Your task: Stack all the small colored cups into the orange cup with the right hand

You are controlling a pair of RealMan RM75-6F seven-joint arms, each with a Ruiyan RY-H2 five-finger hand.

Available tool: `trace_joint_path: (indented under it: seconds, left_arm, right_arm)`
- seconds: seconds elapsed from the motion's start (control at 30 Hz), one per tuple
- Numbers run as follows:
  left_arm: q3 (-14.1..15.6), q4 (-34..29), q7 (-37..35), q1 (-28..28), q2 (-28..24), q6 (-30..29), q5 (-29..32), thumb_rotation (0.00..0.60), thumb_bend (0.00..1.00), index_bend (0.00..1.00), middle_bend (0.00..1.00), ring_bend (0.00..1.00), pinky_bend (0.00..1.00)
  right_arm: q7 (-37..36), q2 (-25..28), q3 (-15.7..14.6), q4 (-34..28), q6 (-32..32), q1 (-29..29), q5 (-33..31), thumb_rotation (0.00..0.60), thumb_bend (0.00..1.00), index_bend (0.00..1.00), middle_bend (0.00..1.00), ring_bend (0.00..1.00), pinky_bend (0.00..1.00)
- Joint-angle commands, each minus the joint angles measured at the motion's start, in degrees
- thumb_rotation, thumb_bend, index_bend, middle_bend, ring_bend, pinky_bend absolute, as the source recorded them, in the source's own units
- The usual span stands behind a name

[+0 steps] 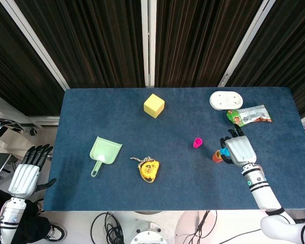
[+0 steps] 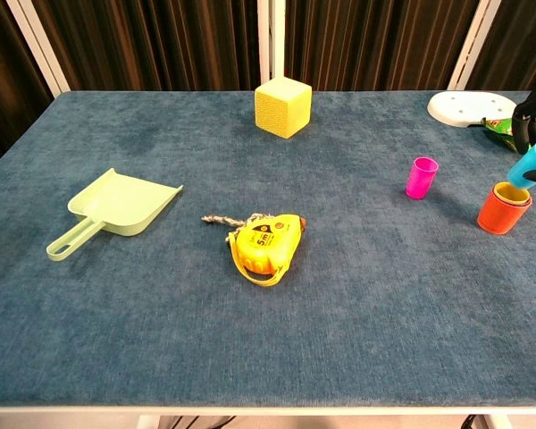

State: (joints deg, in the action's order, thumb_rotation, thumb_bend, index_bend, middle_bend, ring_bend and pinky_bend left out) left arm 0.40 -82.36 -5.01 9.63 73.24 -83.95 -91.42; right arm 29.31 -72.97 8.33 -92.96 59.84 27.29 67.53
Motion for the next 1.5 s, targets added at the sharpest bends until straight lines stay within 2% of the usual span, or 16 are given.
trace_joint_path:
  seconds: [0.03, 0.4, 0.43, 0.5, 0.6, 0.7, 0.93, 1.1, 1.3, 1.5]
  left_arm:
    - [0.0, 0.2, -0.2, 0.0, 0.0, 0.0, 0.0, 0.6, 0.15, 0.04, 0.02, 0.0, 0.0]
    - [0.0, 0.7, -0.8, 0.1, 0.2, 0.2, 0.0, 0.6, 0.15, 0.04, 0.02, 0.0, 0.0]
    - [0.0, 0.7, -0.8, 0.1, 0.2, 0.2, 0.0, 0.6, 0.15, 0.04, 0.02, 0.0, 0.0]
    - [0.0, 0.7, -0.9, 0.1, 0.2, 0.1, -0.1, 0.6, 0.15, 0.04, 0.02, 0.0, 0.0]
    - [0.1, 0.7, -0.8, 0.0, 0.2, 0.0, -0.2, 0.6, 0.15, 0.04, 0.02, 0.0, 0.0]
    - [0.1, 0.6, -0.9, 0.1, 0.2, 0.1, -0.1, 0.6, 0.15, 0.04, 0.02, 0.0, 0.0]
    - [0.1, 0.7, -0.8, 0.3, 0.3, 0.4, -0.2, 0.6, 0.15, 0.04, 0.02, 0.0, 0.0]
    - [0.0, 0.4, -0.5, 0.3, 0.1, 0.1, -0.5, 0.6, 0.15, 0.04, 0.02, 0.0, 0.0]
    - [0.2, 0.1, -0.3, 0.1, -0.3, 0.1, -0.3, 0.6, 0.15, 0.04, 0.02, 0.0, 0.0]
    - [0.2, 0.7, -0.8, 0.2, -0.1, 0.3, -0.2, 0.6, 0.15, 0.04, 0.02, 0.0, 0.0]
  right_arm:
    - [0.8, -0.5, -0.5, 0.1, -0.3, 0.4, -0.8, 0.6, 0.22, 0.57, 0.53, 0.18, 0.0]
    - [1.4, -0.6, -1.7, -0.3, -0.4, 1.2, -1.7, 0.6, 0.2, 0.56, 0.51, 0.17, 0.0]
    - [1.4, -0.7, -1.9, -0.2, -0.6, 1.2, -1.8, 0.6, 0.19, 0.54, 0.49, 0.17, 0.0]
    - [1.2, -0.6, -2.1, -0.2, -1.1, 1.5, -2.1, 0.6, 0.14, 0.41, 0.41, 0.14, 0.0]
    - [0.2, -0.6, -2.1, -0.2, -1.0, 1.7, -1.8, 0.6, 0.11, 0.23, 0.29, 0.05, 0.0]
    - [-1.0, -0.5, -2.0, -0.2, -0.6, 1.8, -0.9, 0.6, 0.09, 0.16, 0.23, 0.01, 0.0]
    - [-1.9, -1.7, -0.4, 0.8, 0.5, 3.1, -0.4, 0.6, 0.09, 0.15, 0.25, 0.01, 0.0]
    - [2.4, -5.9, 1.2, 4.8, -1.3, 6.5, -3.6, 0.6, 0.09, 0.16, 0.27, 0.02, 0.0]
    - [6.6, -11.4, 2.4, 10.0, -4.2, 10.2, -9.3, 0.6, 0.1, 0.22, 0.27, 0.02, 0.0]
    - [5.2, -14.3, 2.0, 13.9, -5.7, 11.4, -11.0, 0.6, 0.1, 0.33, 0.28, 0.03, 0.0]
